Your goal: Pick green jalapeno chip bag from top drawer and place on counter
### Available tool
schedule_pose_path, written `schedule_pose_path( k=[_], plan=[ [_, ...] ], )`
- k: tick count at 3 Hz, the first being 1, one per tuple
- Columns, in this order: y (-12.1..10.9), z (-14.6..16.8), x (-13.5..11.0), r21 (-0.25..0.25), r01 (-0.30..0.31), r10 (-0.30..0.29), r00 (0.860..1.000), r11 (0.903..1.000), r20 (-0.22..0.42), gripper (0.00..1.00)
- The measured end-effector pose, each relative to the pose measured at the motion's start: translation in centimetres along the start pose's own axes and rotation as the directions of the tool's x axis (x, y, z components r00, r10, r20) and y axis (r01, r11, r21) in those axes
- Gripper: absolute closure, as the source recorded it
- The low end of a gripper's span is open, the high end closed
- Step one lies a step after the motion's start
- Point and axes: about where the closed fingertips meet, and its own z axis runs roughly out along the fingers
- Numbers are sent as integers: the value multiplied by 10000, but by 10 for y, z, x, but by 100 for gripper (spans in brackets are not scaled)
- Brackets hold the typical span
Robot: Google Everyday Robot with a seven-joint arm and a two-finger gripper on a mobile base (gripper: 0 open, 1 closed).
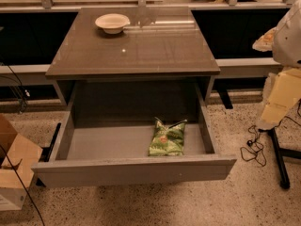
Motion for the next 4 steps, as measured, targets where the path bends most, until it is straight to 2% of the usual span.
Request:
schedule_pose_path(
  k=[1,2,3,4],
  plan=[
    [0,0,0,0,1,-1,10000,10000,1,0],
    [5,32,-19,-224,532,-519,9970,9983,574,0],
    [8,88,-71,-566,621,-513,9829,9965,1766,0],
    [5,112,-112,-954,714,-463,9689,9929,2430,0]
  ],
)
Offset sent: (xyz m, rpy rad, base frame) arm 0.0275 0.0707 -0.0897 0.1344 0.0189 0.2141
